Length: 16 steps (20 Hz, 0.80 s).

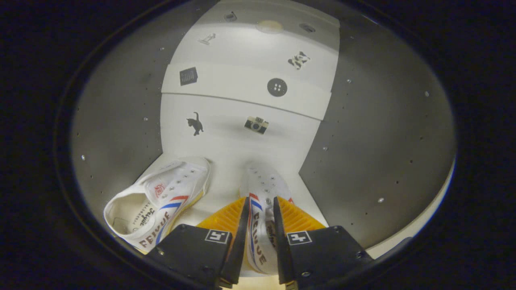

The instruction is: Open the shoe cabinet door, grab the shoes and put them into the shoe cabinet, then close the shoe cabinet door.

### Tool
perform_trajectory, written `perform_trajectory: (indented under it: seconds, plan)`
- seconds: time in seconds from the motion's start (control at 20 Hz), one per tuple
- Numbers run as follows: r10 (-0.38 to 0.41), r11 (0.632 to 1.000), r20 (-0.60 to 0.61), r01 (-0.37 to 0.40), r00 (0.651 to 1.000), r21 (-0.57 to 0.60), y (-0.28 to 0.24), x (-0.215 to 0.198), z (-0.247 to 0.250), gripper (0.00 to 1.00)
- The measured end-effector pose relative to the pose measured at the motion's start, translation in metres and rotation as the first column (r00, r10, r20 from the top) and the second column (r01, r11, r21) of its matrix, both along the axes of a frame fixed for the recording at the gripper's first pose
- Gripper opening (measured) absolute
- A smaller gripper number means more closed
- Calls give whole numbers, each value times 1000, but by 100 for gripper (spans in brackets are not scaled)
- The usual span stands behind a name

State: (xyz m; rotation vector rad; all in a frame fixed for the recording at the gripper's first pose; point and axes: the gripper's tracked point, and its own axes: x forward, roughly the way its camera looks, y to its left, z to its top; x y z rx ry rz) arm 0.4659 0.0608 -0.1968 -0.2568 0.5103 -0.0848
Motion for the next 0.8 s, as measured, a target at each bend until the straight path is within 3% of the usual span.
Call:
perform_trajectory:
  seconds: [0.25,0.5,0.65,0.8]
  plan:
    - [33,999,68,-33,997,0,8,-51,42,46]
    - [125,992,219,-115,968,-55,30,-137,118,80]
    - [143,989,285,-127,948,-76,36,-203,163,100]
    - [166,985,338,-137,926,-109,40,-268,206,100]
